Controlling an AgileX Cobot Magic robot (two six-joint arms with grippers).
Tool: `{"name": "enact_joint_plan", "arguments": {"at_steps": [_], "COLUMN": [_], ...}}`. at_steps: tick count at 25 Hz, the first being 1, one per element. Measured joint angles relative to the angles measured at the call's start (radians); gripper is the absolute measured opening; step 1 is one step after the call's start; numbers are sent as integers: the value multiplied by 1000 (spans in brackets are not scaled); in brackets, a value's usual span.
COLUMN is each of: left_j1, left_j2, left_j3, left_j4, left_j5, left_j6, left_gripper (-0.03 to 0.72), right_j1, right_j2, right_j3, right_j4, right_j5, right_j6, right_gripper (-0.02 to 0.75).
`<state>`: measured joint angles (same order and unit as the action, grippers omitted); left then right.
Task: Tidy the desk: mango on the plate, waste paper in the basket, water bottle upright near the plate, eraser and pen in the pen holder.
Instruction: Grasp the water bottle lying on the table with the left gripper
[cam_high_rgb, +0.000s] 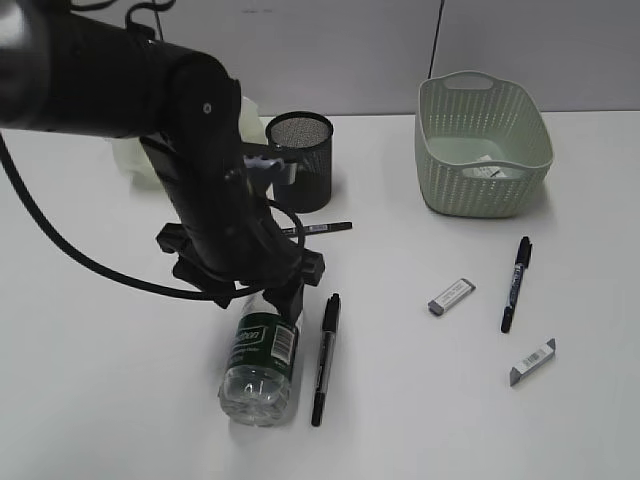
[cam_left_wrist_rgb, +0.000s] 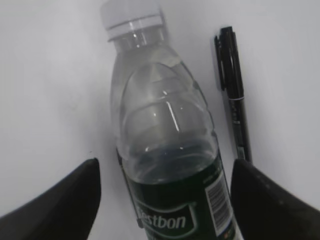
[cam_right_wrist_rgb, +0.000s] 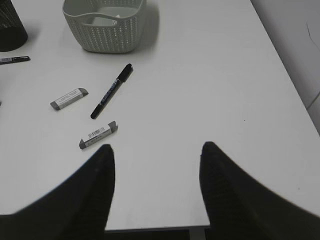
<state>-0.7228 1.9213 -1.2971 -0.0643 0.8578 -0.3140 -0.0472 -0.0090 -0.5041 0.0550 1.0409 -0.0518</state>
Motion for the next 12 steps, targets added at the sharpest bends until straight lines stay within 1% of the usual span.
{"name": "enact_joint_plan", "arguments": {"at_steps": [12], "left_j1": [-5], "left_j2": [71], "left_j3": [-1], "left_j4": [-6], "left_j5": [-57], "left_j6": [0], "left_gripper": [601], "right_j1": [0], "right_j2": [0], "right_j3": [0], "right_j4": [0], "right_j5": [0], "right_j6": [0], "right_gripper": [433]}}
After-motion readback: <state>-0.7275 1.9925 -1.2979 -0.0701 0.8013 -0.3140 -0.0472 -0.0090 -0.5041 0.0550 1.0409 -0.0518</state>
